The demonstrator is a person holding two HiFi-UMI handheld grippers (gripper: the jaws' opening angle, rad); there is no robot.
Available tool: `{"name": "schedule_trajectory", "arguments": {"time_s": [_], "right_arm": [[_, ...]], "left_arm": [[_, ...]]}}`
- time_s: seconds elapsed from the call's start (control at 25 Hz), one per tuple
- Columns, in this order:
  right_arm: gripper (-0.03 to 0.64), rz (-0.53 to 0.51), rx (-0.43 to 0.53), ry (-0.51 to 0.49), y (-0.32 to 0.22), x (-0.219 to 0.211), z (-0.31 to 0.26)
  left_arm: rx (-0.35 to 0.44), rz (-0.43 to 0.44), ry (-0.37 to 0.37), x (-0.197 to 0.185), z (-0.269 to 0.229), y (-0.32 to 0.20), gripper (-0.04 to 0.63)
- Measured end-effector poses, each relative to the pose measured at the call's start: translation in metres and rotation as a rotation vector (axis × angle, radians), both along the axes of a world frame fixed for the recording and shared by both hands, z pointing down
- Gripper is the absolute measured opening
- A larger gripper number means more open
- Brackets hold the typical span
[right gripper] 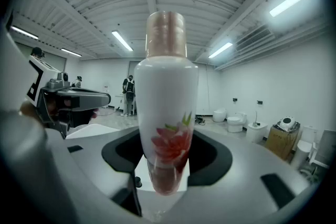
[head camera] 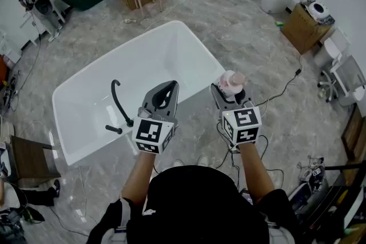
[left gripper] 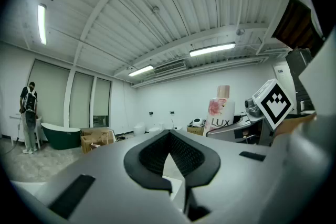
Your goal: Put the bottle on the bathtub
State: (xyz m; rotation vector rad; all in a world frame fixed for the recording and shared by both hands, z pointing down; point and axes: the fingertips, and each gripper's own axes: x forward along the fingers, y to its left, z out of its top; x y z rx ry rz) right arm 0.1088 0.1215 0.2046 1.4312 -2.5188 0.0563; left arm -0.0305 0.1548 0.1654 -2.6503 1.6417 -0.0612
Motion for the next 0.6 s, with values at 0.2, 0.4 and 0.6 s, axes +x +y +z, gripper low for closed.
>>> {"name": "schedule_trajectory", "arguments": {"time_s": [0.2, 0.4, 0.6], "right_arm": [[0.244, 0.003, -0.004, -0.016, 0.009, -0.009, -0.002], [0.244, 0.011, -0.014, -0.023, 0.017, -0.021, -0.002], [0.244, 0.029, -0.016, -0.028, 0.03, -0.035, 0.003]], "left_arm": [[-0.008, 0.013, 0.017, -0.009, -0.001, 0.008, 0.012], [-0.013, 0.025, 0.022, -0.02, 0.001, 0.016, 0.012], [-0.017, 0.045, 0.032, -0.035, 0.009, 0.027, 0.012]]}}
